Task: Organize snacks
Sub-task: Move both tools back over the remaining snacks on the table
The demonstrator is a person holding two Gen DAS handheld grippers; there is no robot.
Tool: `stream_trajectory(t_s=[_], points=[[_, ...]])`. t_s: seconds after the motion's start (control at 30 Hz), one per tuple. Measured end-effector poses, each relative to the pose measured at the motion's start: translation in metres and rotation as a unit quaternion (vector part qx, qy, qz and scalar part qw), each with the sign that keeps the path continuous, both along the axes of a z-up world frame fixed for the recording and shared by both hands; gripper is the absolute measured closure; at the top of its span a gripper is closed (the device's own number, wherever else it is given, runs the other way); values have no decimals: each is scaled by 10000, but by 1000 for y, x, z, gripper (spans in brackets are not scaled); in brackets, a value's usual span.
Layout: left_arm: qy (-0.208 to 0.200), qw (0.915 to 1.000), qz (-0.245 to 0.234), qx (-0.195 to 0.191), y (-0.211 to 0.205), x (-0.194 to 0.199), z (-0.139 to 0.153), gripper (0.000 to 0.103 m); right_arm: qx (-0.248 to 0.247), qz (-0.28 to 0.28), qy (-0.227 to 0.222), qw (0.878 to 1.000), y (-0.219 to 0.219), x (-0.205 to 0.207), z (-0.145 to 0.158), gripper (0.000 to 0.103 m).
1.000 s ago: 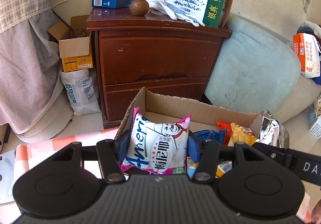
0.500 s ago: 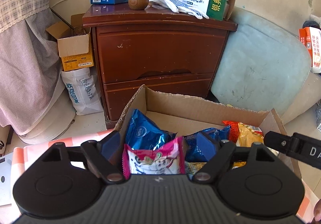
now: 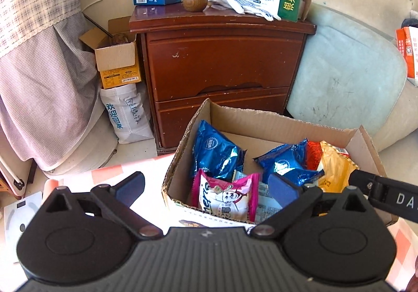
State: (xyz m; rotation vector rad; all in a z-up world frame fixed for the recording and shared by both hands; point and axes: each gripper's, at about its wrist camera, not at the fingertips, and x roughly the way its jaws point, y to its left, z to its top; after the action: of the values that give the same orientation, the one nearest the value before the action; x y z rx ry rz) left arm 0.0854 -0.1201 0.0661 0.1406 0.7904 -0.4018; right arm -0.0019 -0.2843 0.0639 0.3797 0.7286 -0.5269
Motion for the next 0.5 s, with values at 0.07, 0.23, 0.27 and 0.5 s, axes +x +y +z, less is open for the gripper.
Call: stream_trajectory(t_s=[0.07,0.23,0.27,0.5], points=[[13,9999,30,119,6,-6,-1,2,-17,42,57,10000,5,-2,0,13],[75,9997,40,227,21,-21,-4,2,6,288,222,9993,17,-7,-4,13],[112,9997,-1,236,24,-24,-5,2,-4,330,265,9991,20,-9,-5,13],[357,9990,-184,202,53,-39,-3,2,-60,792,470,9957,37,-19,-7,12]])
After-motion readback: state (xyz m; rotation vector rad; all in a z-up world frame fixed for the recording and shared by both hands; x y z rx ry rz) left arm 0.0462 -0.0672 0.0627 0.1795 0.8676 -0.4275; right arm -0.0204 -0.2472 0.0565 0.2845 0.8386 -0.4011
